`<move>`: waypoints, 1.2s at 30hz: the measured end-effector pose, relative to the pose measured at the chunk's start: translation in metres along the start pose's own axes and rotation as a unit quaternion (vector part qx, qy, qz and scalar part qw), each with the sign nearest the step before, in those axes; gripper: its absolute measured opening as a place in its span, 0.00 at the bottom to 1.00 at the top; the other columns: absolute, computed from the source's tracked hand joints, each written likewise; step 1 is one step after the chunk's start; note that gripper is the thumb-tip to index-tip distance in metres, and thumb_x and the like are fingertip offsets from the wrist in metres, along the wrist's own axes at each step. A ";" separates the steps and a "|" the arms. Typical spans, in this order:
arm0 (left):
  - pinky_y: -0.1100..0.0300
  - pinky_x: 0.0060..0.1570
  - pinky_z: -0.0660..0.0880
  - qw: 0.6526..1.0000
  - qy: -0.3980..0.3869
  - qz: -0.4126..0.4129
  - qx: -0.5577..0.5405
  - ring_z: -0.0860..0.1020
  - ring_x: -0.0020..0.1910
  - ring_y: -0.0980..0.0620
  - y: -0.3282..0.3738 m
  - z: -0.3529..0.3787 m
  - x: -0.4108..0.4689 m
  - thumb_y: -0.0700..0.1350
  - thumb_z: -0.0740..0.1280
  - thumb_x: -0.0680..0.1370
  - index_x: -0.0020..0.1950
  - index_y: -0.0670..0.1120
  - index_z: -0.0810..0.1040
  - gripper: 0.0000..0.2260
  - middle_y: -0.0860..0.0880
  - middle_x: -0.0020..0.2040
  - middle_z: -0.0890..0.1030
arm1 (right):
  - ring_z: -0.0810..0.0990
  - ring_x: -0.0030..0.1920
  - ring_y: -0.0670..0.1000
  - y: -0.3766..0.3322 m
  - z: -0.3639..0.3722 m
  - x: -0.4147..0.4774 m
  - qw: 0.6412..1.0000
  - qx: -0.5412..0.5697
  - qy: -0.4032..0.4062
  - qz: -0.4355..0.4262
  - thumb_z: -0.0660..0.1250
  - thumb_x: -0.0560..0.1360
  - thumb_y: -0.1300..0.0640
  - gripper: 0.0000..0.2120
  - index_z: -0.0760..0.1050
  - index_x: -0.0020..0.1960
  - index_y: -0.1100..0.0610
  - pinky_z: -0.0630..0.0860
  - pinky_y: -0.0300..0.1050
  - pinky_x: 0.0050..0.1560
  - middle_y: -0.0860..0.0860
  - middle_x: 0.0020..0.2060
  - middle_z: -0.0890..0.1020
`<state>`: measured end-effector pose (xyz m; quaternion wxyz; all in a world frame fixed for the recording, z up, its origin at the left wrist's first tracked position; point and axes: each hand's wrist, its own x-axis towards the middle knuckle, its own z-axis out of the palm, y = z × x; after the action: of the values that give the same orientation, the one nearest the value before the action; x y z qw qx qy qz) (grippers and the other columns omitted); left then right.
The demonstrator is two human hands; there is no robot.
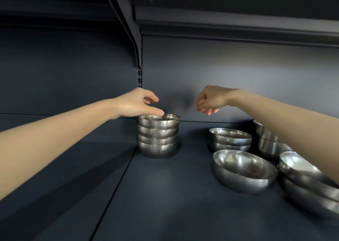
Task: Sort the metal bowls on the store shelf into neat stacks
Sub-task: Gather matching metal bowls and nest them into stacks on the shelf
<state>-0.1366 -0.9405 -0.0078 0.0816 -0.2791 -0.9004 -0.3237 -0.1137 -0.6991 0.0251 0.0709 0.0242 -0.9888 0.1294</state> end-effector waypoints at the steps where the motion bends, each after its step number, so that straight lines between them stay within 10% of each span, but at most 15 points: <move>1: 0.58 0.66 0.68 1.000 0.000 0.008 0.007 0.72 0.65 0.56 0.009 0.003 0.001 0.53 0.75 0.70 0.64 0.49 0.75 0.25 0.54 0.62 0.76 | 0.81 0.41 0.53 0.006 -0.004 -0.005 1.000 -0.003 -0.003 0.001 0.66 0.76 0.59 0.08 0.78 0.52 0.63 0.77 0.41 0.41 0.55 0.42 0.80; 11: 0.64 0.58 0.72 0.996 -0.065 0.048 0.043 0.78 0.57 0.57 0.096 0.068 0.008 0.51 0.74 0.72 0.61 0.46 0.78 0.21 0.53 0.57 0.80 | 0.81 0.41 0.51 0.076 -0.028 -0.054 0.997 -0.021 -0.069 -0.004 0.66 0.76 0.59 0.07 0.78 0.51 0.61 0.79 0.43 0.46 0.52 0.40 0.81; 21: 0.60 0.44 0.80 0.971 -0.211 -0.087 0.066 0.83 0.45 0.50 0.119 0.122 -0.013 0.52 0.70 0.74 0.60 0.40 0.77 0.21 0.45 0.49 0.83 | 0.83 0.39 0.48 0.122 -0.010 -0.080 0.977 0.000 -0.199 -0.073 0.69 0.75 0.54 0.10 0.79 0.52 0.60 0.78 0.41 0.46 0.51 0.40 0.83; 36: 0.64 0.29 0.78 0.967 -0.176 -0.176 -0.045 0.84 0.32 0.50 0.115 0.127 -0.022 0.37 0.62 0.78 0.45 0.36 0.80 0.08 0.45 0.32 0.84 | 0.79 0.28 0.42 0.126 0.011 -0.059 0.962 0.013 -0.249 -0.114 0.68 0.75 0.64 0.06 0.77 0.39 0.57 0.76 0.35 0.34 0.46 0.26 0.81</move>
<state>-0.0500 -0.7970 -0.0520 -0.1489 -0.1717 -0.9202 -0.3187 -0.0653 -0.5783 -0.0259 -0.1634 0.1693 -0.9641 0.1229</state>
